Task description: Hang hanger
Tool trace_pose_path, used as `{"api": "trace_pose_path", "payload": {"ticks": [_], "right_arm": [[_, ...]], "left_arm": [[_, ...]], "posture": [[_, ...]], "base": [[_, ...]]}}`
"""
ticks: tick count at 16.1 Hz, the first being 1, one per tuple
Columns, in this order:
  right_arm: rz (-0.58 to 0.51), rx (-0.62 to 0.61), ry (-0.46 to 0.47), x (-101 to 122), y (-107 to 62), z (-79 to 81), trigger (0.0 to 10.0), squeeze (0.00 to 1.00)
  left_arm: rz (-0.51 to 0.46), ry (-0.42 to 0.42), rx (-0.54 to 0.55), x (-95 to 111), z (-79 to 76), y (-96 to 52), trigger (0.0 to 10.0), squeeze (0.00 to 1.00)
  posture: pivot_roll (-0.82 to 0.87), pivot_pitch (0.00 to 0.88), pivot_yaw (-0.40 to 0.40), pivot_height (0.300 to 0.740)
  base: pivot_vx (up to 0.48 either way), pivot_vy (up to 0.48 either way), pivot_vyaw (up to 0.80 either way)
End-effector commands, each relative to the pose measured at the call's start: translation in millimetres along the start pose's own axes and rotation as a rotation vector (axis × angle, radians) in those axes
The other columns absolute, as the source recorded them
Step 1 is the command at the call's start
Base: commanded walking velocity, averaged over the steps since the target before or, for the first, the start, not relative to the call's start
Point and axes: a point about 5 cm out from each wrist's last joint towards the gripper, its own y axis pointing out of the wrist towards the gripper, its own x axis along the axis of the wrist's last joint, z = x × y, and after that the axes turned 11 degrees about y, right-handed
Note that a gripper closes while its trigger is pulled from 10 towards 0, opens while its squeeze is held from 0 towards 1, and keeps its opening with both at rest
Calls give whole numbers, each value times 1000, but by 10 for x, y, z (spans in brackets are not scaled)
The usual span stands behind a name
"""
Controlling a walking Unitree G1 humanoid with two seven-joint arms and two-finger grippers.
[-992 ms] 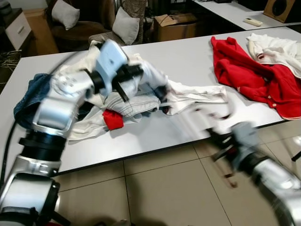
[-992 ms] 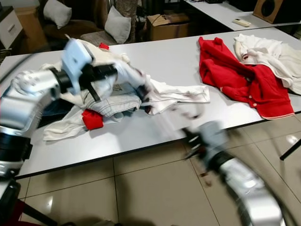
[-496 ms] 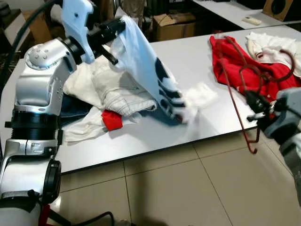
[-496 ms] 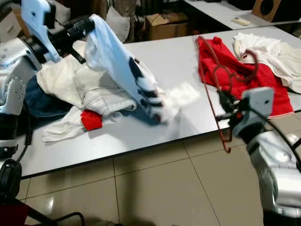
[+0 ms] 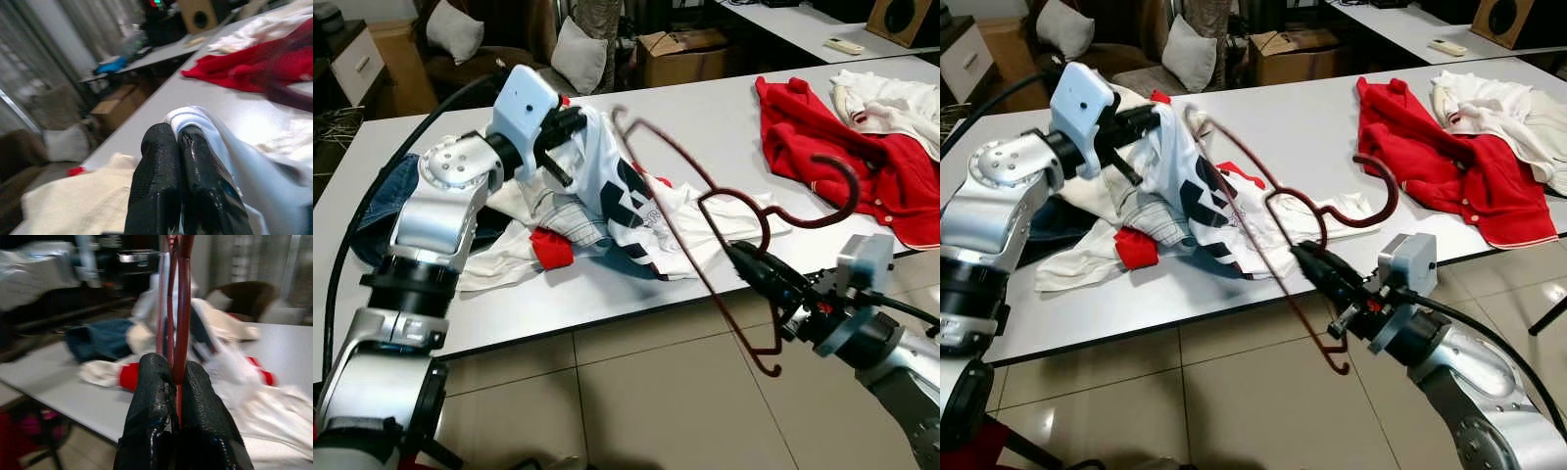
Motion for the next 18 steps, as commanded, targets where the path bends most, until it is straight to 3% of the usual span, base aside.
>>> {"api": "trace_pose_path", "payload": {"ticks": [1, 4, 7, 9, 10, 11, 12, 15, 16, 18], "right_arm": [[10, 60, 21, 0, -8, 83, 10000, 0], [170, 131, 62, -206, -85, 199, 10000, 0], [290, 77, 83, -387, -125, 147, 10000, 0], [302, -58, 36, -447, -13, -60, 10000, 0], [308, -132, 23, -455, 45, -186, 10000, 0], [324, -166, 16, -464, 51, -243, 10000, 0], [341, -256, -10, -457, 37, -398, 10000, 0], [279, -475, -106, -225, -57, -798, 10000, 0], [178, -545, -162, 35, -87, -952, 10000, 0], [40, -601, -224, 418, -148, -1079, 10000, 0]], "left_arm": [[-3, 37, 50, 52, 87, 20, 0, 0], [3, 95, 88, 95, 192, 73, 0, 0], [-64, 79, 94, 220, 258, 84, 0, 0], [-157, 61, -82, 389, 87, 38, 0, 0], [-166, 91, -150, 406, 12, 2, 0, 0], [-167, 95, -155, 408, 11, -8, 0, 0], [-163, 103, -147, 407, 56, -33, 0, 0], [-117, 134, -80, 353, 269, -119, 0, 0], [-84, 157, -40, 324, 375, -162, 0, 0], [-84, 173, 5, 357, 504, -203, 0, 0]], "posture": [[-149, 0, 83, 740], [-147, 0, 84, 740], [-148, 0, 84, 740], [-153, 0, 88, 740], [-152, 0, 84, 740], [-151, 0, 83, 740], [-144, 0, 74, 740], [-136, 0, 64, 740], [-136, 0, 63, 740], [-137, 0, 62, 740]], "base": [[0, 0, 0], [0, 0, 0], [0, 0, 0], [0, 0, 0], [0, 0, 0], [0, 0, 0], [0, 0, 0], [0, 0, 0], [0, 0, 0], [0, 0, 0]]}}
